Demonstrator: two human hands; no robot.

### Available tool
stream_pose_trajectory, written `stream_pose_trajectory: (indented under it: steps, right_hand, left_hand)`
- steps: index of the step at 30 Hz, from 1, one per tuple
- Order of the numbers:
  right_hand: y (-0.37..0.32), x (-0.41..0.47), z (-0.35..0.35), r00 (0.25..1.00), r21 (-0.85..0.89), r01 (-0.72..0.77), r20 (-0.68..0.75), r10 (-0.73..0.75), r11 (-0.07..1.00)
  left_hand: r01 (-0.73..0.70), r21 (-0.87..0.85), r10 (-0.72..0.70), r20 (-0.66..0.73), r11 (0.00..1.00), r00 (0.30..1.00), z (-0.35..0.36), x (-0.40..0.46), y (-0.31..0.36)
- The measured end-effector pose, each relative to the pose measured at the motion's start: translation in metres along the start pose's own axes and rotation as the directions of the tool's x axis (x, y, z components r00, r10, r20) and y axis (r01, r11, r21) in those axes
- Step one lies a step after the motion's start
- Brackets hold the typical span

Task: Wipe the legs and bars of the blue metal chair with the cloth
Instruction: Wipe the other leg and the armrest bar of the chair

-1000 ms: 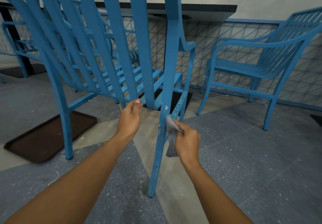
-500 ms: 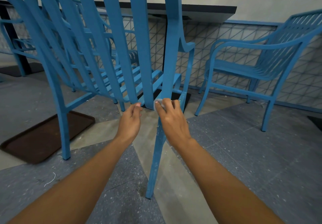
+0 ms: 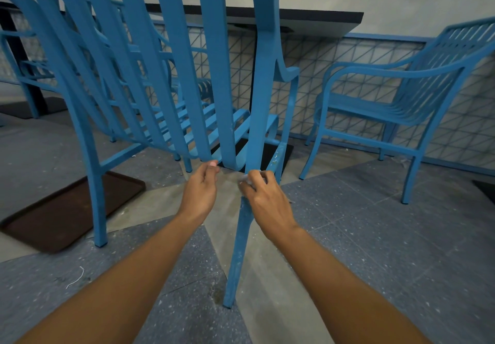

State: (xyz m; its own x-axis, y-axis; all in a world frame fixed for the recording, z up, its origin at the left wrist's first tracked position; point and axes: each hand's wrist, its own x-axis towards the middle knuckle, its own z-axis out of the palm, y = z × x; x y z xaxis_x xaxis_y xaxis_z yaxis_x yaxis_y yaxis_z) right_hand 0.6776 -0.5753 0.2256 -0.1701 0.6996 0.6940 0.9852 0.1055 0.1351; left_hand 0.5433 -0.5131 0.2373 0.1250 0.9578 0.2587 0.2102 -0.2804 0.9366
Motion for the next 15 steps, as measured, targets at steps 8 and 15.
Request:
stream_pose_trajectory:
  steps: [8, 15]
  right_hand:
    - [0.004, -0.016, 0.002, 0.976, 0.117, -0.134, 0.185, 0.111, 0.984]
    - [0.011, -0.032, -0.007, 0.775, 0.663, -0.538, 0.147, 0.614, 0.521]
  left_hand:
    - [-0.01, -0.018, 0.01, 0.017, 1.0, 1.0, 0.003, -0.005, 0.003]
    - [-0.02, -0.028, 0.02, 0.027, 0.999, 0.999, 0.007, -0.008, 0.005]
